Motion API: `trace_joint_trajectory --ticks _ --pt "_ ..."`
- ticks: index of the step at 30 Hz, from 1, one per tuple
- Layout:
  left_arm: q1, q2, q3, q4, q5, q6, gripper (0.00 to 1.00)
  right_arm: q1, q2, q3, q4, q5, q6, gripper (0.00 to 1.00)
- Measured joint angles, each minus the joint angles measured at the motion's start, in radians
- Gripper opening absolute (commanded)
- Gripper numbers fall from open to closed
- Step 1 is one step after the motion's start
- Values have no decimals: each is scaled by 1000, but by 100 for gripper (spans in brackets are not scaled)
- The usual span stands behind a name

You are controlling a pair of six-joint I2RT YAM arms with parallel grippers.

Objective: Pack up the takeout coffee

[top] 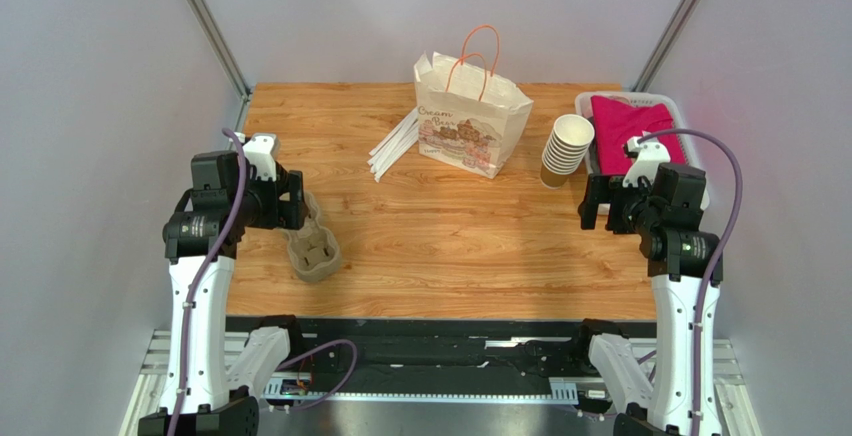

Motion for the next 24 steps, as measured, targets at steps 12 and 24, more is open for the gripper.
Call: trace_joint_trajectory --ticks 12,24 --pt "0 63 142 -2 -88 -98 99 0 264 295 -16 19 14 100" --pt "0 -20 117 63 -98 -92 99 0 496 522 -6 3 -11 100"
